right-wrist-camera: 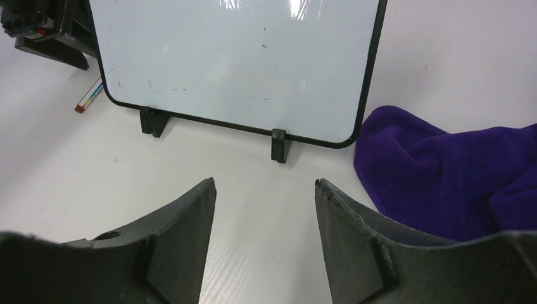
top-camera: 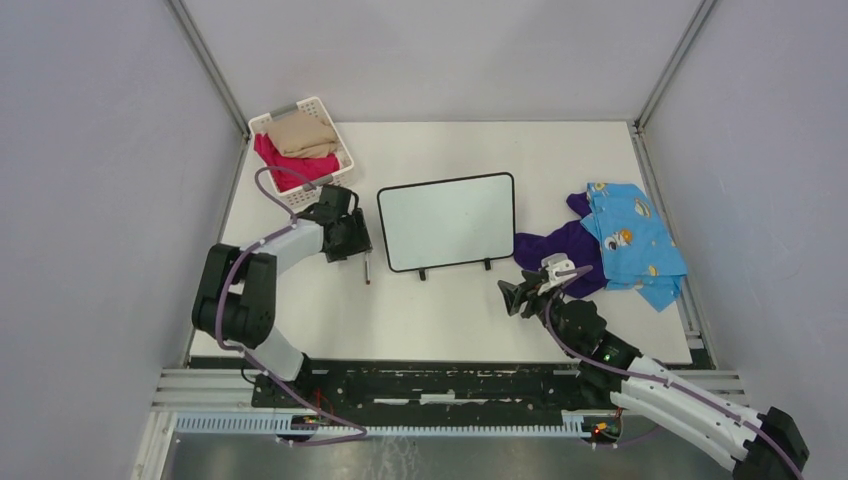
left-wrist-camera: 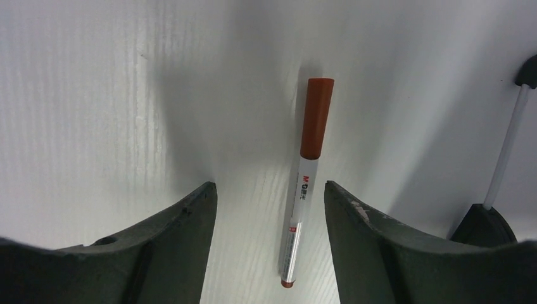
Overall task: Write a sentence on the whiteboard
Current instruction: Open the whiteboard marker at the center of the board.
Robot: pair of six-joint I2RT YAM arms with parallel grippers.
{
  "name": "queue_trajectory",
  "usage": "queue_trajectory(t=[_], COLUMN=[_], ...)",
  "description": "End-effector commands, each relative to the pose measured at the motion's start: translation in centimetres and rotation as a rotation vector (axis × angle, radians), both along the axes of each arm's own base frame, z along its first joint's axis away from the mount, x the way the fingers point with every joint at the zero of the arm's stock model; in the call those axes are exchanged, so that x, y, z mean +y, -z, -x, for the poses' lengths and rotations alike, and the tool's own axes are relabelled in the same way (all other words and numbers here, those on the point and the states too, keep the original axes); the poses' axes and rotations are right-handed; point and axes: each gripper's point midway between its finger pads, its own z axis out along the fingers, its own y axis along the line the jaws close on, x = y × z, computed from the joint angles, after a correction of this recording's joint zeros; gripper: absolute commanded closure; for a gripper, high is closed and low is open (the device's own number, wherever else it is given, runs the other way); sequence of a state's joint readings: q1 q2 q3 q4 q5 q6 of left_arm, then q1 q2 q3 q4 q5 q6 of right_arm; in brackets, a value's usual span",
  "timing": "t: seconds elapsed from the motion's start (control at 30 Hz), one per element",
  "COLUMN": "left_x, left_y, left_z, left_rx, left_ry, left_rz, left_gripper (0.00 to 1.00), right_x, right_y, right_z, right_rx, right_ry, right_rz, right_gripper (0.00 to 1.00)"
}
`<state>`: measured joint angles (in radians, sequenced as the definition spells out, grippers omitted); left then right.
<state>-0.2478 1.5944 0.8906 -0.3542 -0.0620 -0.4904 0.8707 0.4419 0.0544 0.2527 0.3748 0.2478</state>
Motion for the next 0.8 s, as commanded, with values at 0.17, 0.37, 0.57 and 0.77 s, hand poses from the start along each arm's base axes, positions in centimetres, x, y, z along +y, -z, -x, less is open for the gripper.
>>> queue_trajectory(t=[0.17,0.37,0.57,0.77], left_x=[-1.4,-0.2,1.9,3.1], left_y=[-0.2,1.1,1.5,0.5], left_z=[-2.7,-2.4,-1.8,-1.5], left_rx=[-0.032,0.014,0.051,0.034], left_ry=[0.026,0.023,0.001,-0.045], left_rz=[0.043,-0.038,-0.168,-0.215], left_gripper=[0.33,0.43,0.47,0.52], right_x=[0.0,-0.2,-0.3,-0.3], right_y=[-1.9,-1.8,-1.7,-1.7], right_z=[-0.2,-0.3,-0.4,-0.4], right_rx=[-0.044,-0.042,-0.041,-0.041], right_ry=[0.007,0.017,0.022,0.024], right_rz=[-0.021,-0.013,-0.007,-0.007], right_gripper=[0.35,0.35,0.35,0.35])
